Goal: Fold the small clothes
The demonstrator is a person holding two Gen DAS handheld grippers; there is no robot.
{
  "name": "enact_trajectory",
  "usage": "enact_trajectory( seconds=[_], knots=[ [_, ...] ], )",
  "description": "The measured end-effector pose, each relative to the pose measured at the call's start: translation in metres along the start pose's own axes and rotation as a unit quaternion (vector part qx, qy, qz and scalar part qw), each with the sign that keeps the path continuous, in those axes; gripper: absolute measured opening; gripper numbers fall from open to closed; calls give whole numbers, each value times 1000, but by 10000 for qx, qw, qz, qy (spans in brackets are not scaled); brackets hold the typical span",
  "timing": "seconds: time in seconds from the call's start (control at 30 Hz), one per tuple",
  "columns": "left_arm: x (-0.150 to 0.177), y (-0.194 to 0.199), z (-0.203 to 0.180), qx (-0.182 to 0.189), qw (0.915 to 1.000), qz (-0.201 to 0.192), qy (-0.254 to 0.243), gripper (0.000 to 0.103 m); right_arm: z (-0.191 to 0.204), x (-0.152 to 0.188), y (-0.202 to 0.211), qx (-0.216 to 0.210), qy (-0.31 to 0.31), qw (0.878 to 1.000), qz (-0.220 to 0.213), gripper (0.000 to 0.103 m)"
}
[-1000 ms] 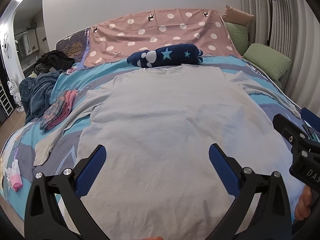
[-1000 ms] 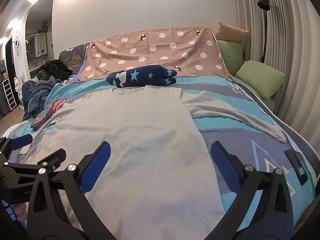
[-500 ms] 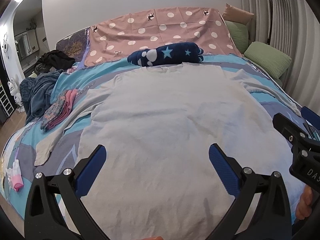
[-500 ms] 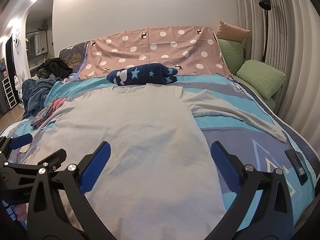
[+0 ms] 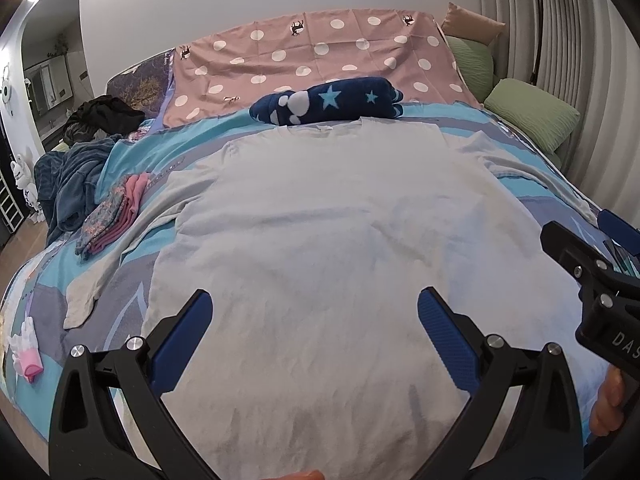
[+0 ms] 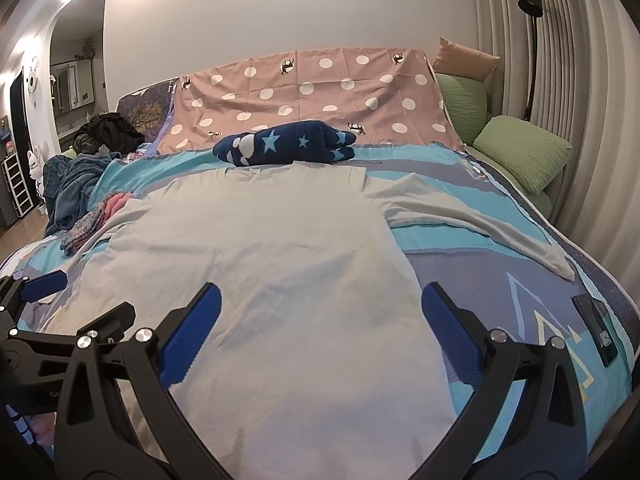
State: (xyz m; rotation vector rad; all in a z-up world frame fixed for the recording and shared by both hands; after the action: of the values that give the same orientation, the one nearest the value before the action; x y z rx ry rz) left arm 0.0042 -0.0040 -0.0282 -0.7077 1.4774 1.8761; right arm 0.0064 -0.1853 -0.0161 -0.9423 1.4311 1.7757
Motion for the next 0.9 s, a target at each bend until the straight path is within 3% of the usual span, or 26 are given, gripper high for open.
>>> enact_trajectory(
  seconds=[0.9],
  knots=[
    [4, -3, 5, -56, 9999, 36, 113, 102, 2, 2, -1, -8, -20, 10000, 14, 101]
  ],
)
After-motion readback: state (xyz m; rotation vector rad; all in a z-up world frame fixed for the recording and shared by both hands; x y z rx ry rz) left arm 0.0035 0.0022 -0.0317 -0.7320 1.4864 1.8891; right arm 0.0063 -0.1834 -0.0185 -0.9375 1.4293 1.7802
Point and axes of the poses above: each gripper's, at about its wrist camera, not at the fingertips, and y roughly against the way its jaws point, z to its left, x to its underside, the point moved 1 cm from there along -y, roughly the way its jaws point, and after that the axes turned 12 degrees about -x, right-handed, at the moved point
